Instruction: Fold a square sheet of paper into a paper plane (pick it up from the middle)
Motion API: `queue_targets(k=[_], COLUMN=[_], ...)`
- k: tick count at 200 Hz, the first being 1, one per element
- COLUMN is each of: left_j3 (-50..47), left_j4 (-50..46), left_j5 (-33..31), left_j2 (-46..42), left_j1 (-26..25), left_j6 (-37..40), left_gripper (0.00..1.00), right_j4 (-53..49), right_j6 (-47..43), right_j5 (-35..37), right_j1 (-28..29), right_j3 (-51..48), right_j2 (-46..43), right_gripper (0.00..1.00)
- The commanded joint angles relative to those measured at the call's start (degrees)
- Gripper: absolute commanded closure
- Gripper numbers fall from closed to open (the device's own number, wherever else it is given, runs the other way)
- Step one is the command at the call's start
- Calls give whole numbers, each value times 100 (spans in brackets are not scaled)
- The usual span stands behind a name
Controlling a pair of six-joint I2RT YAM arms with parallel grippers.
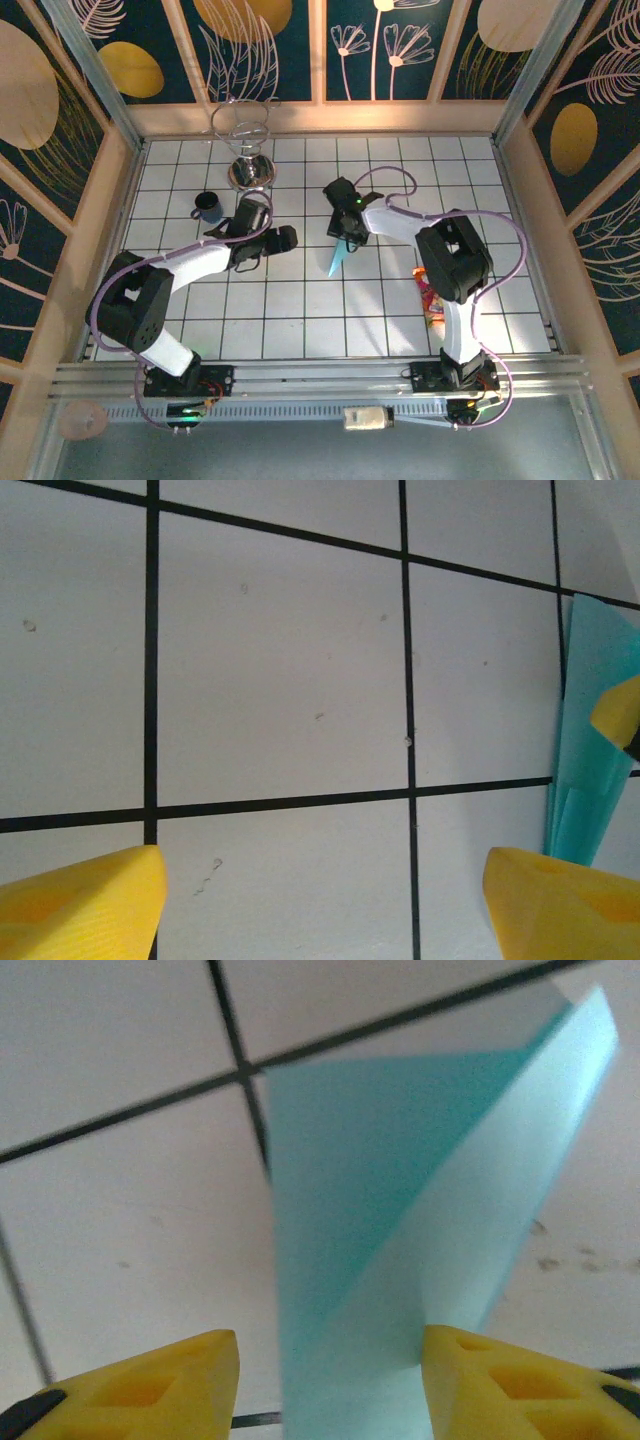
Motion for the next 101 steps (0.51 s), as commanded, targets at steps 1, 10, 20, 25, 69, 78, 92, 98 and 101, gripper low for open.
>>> queue_targets(k=[1,10,20,25,69,78,92,98,101], left_j3=[-132,-152,-160,-160,-152,-160,-150,-152,-152], left_j4=[224,241,248,250,286,286,287,286,286], left_j5=[-111,-115,-118,-122,-94,-89,-105,-106,-113], left_j2=[-98,-94,-81,-72,6,14,25,25,25], left_j1=[47,56,59,70,74,74,74,72,74], left_j6=[-70,-65,-65,-63,-65,-71,-76,-80,-84], left_gripper=[16,16,15,15,15,15,15,14,14], right_j4=[-546,-590,-627,-628,-684,-689,-683,-681,-679], right_j6=[686,740,797,803,863,853,857,849,856], right_j5=[730,773,822,839,913,917,924,935,930], right_j1=[80,91,101,124,151,153,153,152,153], right_j3=[227,231,218,214,206,206,197,202,201], right_j2=[41,43,8,-13,-73,-89,-113,-120,-130], right_gripper=[53,55,57,58,63,64,70,73,75])
